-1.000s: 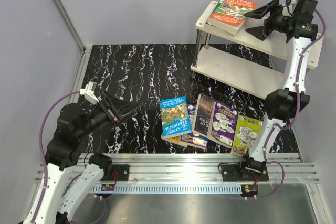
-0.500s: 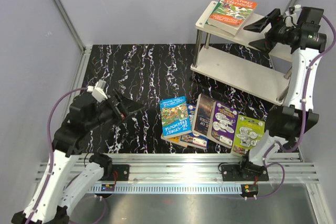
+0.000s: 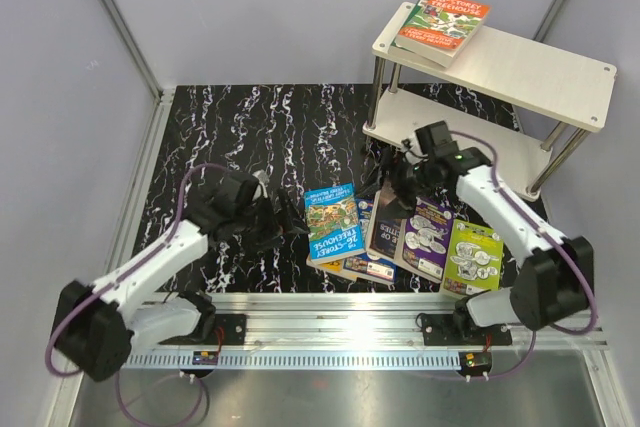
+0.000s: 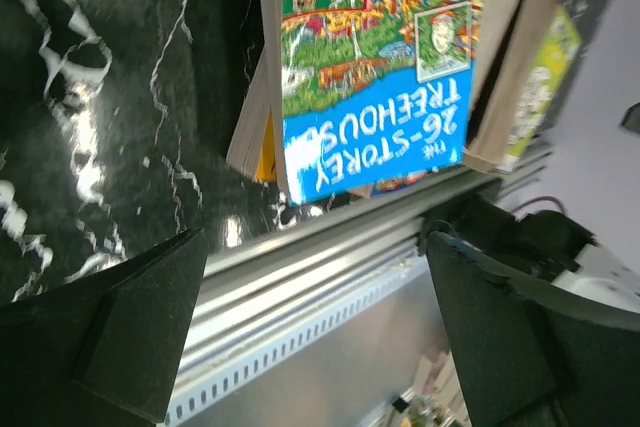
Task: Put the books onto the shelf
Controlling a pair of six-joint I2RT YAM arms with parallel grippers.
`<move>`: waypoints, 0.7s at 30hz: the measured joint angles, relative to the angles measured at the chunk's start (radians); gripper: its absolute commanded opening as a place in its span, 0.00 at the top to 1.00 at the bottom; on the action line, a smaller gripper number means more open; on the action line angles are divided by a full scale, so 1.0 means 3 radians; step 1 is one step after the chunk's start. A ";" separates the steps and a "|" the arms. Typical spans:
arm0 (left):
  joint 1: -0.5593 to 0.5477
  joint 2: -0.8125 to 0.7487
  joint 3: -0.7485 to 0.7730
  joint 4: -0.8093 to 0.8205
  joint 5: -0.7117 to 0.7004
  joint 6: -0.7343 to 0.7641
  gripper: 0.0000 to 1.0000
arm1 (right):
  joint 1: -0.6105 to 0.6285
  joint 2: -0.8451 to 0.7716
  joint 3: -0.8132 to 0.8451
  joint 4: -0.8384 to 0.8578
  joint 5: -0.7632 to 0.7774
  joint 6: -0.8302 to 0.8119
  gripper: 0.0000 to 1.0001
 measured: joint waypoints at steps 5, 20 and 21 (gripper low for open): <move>-0.0165 0.0839 0.0347 0.0287 -0.0092 0.0151 0.05 | 0.0155 0.0388 -0.0104 0.0256 0.0010 0.0081 0.14; -0.0163 0.1516 0.0526 0.0617 -0.0197 0.0308 0.08 | 0.0242 0.1138 0.0247 0.0338 0.0248 -0.0228 0.16; -0.0163 0.1532 0.0526 0.0626 -0.0197 0.0309 0.09 | 0.0245 0.1170 0.0214 0.0343 0.0251 -0.0244 0.16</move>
